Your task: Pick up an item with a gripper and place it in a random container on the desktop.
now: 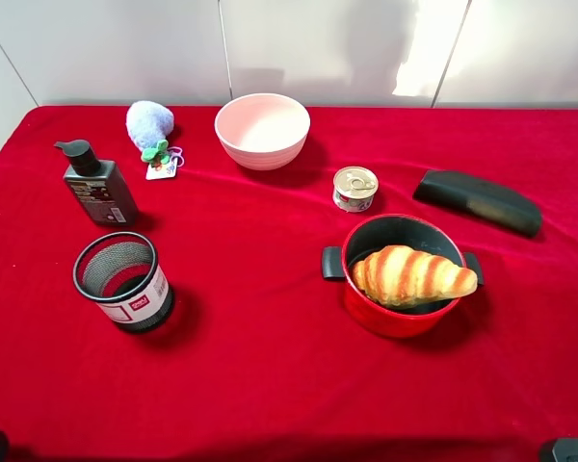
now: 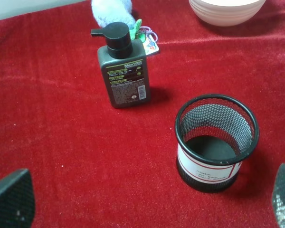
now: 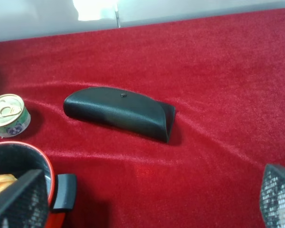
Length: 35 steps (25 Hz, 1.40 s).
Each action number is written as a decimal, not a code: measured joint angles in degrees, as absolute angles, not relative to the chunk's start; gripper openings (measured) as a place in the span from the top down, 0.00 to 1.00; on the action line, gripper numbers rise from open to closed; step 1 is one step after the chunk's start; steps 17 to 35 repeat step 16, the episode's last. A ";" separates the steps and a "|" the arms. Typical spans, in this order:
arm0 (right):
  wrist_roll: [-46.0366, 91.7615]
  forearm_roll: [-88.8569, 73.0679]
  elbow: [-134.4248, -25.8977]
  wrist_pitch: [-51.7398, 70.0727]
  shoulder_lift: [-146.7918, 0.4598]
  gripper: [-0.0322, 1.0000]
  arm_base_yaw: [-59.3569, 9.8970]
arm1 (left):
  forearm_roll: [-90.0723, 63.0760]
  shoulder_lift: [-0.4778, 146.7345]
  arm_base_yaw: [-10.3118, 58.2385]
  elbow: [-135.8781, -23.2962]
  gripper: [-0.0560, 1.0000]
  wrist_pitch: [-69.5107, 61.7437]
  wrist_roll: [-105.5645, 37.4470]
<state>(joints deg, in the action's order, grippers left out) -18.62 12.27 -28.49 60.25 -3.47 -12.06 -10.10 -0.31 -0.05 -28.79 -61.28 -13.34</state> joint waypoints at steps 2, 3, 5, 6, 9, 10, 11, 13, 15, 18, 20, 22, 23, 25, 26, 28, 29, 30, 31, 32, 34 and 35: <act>-18.62 12.27 -28.49 60.25 -3.47 0.30 -12.06 | -10.10 -0.31 -0.05 -28.79 0.01 -61.28 -13.34; -18.62 12.27 -28.49 60.25 -3.47 0.30 -12.06 | -10.10 -0.31 -0.05 -28.79 0.01 -61.28 -13.34; -18.62 12.26 -28.49 60.25 -3.47 0.30 -12.06 | -10.10 -0.31 -0.05 -28.79 0.01 -61.28 -13.34; -18.62 12.26 -28.49 60.25 -3.47 0.30 -12.06 | -10.10 -0.31 -0.05 -28.79 0.01 -61.28 -13.34; -18.62 12.26 -28.49 60.25 -3.47 0.30 -12.06 | -10.10 -0.31 -0.05 -28.79 0.01 -61.28 -13.34; -18.62 12.26 -28.49 60.25 -3.47 0.30 -12.06 | -10.10 -0.31 -0.05 -28.79 0.01 -61.28 -13.34; -18.62 12.26 -28.49 60.25 -3.47 0.30 -12.06 | -10.10 -0.31 -0.05 -28.79 0.01 -61.28 -13.34; -18.62 12.26 -28.49 60.25 -3.47 0.30 -12.06 | -10.10 -0.31 -0.05 -28.79 0.01 -61.28 -13.34; -18.62 12.26 -28.49 60.25 -3.47 0.30 -12.06 | -10.10 -0.31 -0.05 -28.79 0.01 -61.28 -13.34; -18.62 12.26 -28.49 60.25 -3.47 0.30 -12.06 | -10.10 -0.31 -0.05 -28.79 0.01 -61.28 -13.34; -18.62 12.26 -28.49 60.25 -3.47 0.30 -12.06 | -10.10 -0.31 -0.05 -28.79 0.01 -61.28 -13.34; -18.62 12.26 -28.49 60.25 -3.47 0.30 -12.06 | -10.10 -0.31 -0.05 -28.79 0.01 -61.28 -13.34; -18.62 12.26 -28.49 60.25 -3.47 0.30 -12.06 | -10.10 -0.31 -0.05 -28.79 0.01 -61.28 -13.34; -18.62 12.26 -28.49 60.25 -3.47 0.30 -12.06 | -10.10 -0.31 -0.05 -28.79 0.01 -61.28 -13.34; -18.62 12.26 -28.49 60.25 -3.47 0.30 -12.06 | -10.10 -0.31 -0.05 -28.79 0.01 -61.28 -13.34; -18.62 12.26 -28.49 60.25 -3.47 0.30 -12.06 | -10.10 -0.31 -0.05 -28.79 0.01 -61.28 -13.34; -18.62 12.26 -28.49 60.25 -3.47 0.30 -12.06 | -10.10 -0.31 -0.05 -28.79 0.01 -61.28 -13.34; -18.62 12.26 -28.49 60.25 -3.47 0.30 -12.06 | -10.10 -0.31 -0.05 -28.79 0.01 -61.28 -13.34; -18.62 12.26 -28.49 60.25 -3.47 0.30 -12.06 | -10.10 -0.31 -0.05 -28.79 0.01 -61.28 -13.34; -18.62 12.26 -28.49 60.25 -3.47 0.30 -12.06 | -10.10 -0.31 -0.05 -28.79 0.01 -61.28 -13.34; -18.62 12.26 -28.49 60.25 -3.47 0.30 -12.06 | -10.10 -0.31 -0.05 -28.79 0.01 -61.28 -13.34; -18.62 12.26 -28.49 60.25 -3.47 0.30 -12.06 | -10.10 -0.31 -0.05 -28.79 0.01 -61.28 -13.34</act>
